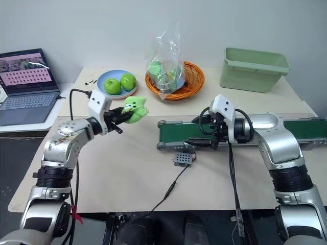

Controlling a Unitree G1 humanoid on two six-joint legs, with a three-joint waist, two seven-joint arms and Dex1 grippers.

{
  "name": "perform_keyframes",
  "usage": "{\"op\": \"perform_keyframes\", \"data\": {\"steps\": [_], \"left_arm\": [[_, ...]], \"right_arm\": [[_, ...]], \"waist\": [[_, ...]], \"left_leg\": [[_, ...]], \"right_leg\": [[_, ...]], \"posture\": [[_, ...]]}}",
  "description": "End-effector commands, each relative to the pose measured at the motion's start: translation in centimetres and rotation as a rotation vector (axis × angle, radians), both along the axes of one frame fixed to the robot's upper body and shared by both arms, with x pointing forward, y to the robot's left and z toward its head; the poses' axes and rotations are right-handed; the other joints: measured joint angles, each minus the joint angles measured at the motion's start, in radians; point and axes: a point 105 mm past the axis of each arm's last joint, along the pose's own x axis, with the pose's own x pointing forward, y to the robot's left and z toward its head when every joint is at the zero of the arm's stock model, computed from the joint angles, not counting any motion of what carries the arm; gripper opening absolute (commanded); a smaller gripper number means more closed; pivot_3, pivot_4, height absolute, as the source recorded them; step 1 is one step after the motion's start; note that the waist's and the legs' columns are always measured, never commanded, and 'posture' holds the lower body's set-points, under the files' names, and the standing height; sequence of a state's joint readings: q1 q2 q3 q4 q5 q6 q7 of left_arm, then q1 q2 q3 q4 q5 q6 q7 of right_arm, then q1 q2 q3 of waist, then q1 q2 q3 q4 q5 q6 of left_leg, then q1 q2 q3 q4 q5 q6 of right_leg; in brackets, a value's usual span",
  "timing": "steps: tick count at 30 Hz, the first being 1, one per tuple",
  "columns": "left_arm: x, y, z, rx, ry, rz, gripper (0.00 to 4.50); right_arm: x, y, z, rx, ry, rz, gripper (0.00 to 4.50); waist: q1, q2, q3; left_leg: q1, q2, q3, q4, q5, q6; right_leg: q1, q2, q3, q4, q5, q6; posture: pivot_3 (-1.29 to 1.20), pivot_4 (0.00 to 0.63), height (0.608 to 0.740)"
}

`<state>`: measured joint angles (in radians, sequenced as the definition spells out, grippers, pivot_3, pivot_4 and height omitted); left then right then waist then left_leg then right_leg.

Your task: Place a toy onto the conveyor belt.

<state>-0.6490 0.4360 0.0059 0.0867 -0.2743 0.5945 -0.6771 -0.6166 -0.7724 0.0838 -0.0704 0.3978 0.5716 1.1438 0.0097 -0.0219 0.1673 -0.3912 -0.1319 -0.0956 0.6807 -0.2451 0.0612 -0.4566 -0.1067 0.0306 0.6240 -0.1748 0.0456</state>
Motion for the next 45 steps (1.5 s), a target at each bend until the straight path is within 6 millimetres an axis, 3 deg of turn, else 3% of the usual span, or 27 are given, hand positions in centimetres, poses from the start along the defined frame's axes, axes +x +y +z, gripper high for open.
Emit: {"op": "perform_keyframes", "data": {"steps": [1,10,16,24,28,33,40,45], "left_arm": [[-0.5,-3.5,2.0,-0.001,-0.036,-0.143,1.39],[0.5,-7.1,0.6,0.102,-0.022,-0.270,1.39],[0.7,-8.6,-0.7,0.156,-0.033,-0.317,1.39],[0.8,-10.1,-1.5,0.188,-0.044,-0.352,1.39],[0.7,-10.1,-1.4,0.177,-0.028,-0.366,2.41],[0.8,-10.0,-1.0,0.176,-0.033,-0.365,4.33],[0.8,-10.3,-0.6,0.143,-0.026,-0.366,4.44],[0.7,-10.1,1.3,0.055,-0.045,-0.363,4.44]], "right_arm": [[-0.1,0.0,1.5,0.018,-0.060,0.002,4.50],[-0.6,-1.0,1.7,0.012,-0.060,-0.041,4.50],[-0.9,-2.4,2.1,-0.006,-0.074,-0.094,4.50],[-1.2,-2.5,2.1,-0.001,-0.078,-0.110,4.50],[-1.3,-2.6,2.1,0.000,-0.081,-0.120,4.50],[-1.2,-2.6,2.2,0.004,-0.085,-0.125,4.50],[-1.2,-2.6,2.2,0.005,-0.088,-0.129,4.50],[-1.2,-2.7,2.1,0.005,-0.086,-0.127,4.50]], "waist": [[0.000,0.000,0.000],[-0.007,0.000,0.000],[-0.002,0.000,0.000],[-0.002,0.000,0.000],[-0.002,0.000,0.000],[-0.002,0.000,0.000],[-0.001,0.000,0.000],[-0.002,0.000,0.000]], "left_leg": [[0.000,0.000,0.000,0.000,0.000,0.000],[0.000,0.000,0.000,0.000,0.000,0.000],[0.000,0.000,0.000,0.000,0.000,0.000],[-0.001,0.000,0.000,0.000,0.000,0.000],[0.000,0.000,0.000,0.000,0.000,0.001],[-0.001,0.000,0.000,0.000,0.000,0.001],[-0.001,0.000,0.000,0.000,0.000,0.001],[-0.001,0.000,0.000,0.000,0.000,0.001]], "right_leg": [[0.000,0.000,0.000,0.000,0.000,0.000],[0.000,0.000,0.000,0.000,0.000,0.000],[0.000,0.000,0.000,0.000,0.000,0.000],[0.000,0.000,0.001,0.000,0.000,0.000],[0.000,0.000,0.001,0.000,0.000,0.000],[0.000,0.000,0.000,0.000,0.000,0.000],[0.000,0.000,0.000,0.000,0.000,0.000],[0.000,0.000,0.000,0.000,0.000,0.000]], "posture": [[0.00,0.150,0.732],[0.00,0.150,0.732],[0.00,0.150,0.732],[0.00,0.150,0.732],[0.00,0.150,0.732],[0.00,0.150,0.732],[0.00,0.150,0.732],[0.00,0.150,0.732]]}}
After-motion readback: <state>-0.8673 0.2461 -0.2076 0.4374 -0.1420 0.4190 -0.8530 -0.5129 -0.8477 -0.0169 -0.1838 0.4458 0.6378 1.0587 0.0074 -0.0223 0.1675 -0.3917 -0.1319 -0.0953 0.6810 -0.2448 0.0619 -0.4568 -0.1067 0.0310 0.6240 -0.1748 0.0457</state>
